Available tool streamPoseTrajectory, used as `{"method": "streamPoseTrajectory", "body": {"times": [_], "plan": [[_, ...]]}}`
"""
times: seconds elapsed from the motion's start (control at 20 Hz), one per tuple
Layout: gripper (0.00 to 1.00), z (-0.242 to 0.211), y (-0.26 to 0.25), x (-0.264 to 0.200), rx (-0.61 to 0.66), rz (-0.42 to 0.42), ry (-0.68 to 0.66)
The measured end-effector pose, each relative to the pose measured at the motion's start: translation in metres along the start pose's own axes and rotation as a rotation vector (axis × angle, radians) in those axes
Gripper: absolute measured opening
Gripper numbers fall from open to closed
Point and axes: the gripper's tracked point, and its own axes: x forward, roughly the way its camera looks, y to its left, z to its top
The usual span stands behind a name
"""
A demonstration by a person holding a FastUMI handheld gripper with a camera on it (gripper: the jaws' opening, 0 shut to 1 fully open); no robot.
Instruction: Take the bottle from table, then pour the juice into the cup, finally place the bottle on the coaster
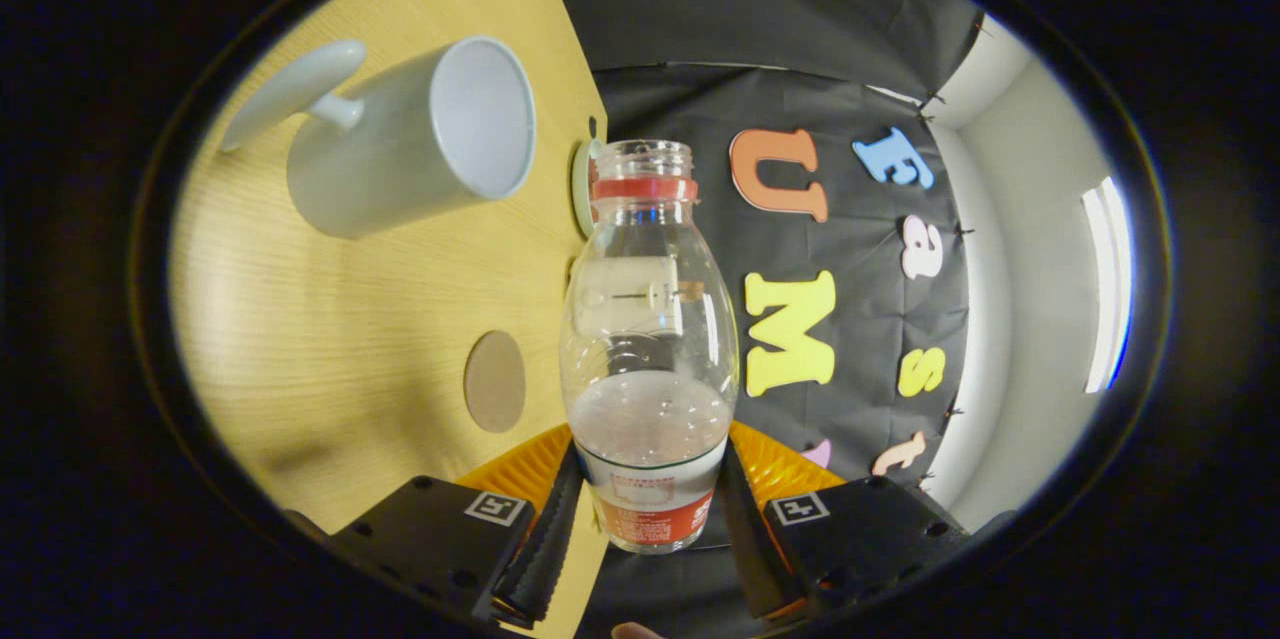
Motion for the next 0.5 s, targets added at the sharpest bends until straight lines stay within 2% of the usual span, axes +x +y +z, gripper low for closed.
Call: {"method": "streamPoseTrajectory", "body": {"times": [0.5], "plan": [[0.74, 0.0052, -0.0027, -0.0033, -0.139, -0.013, -0.009]]}}
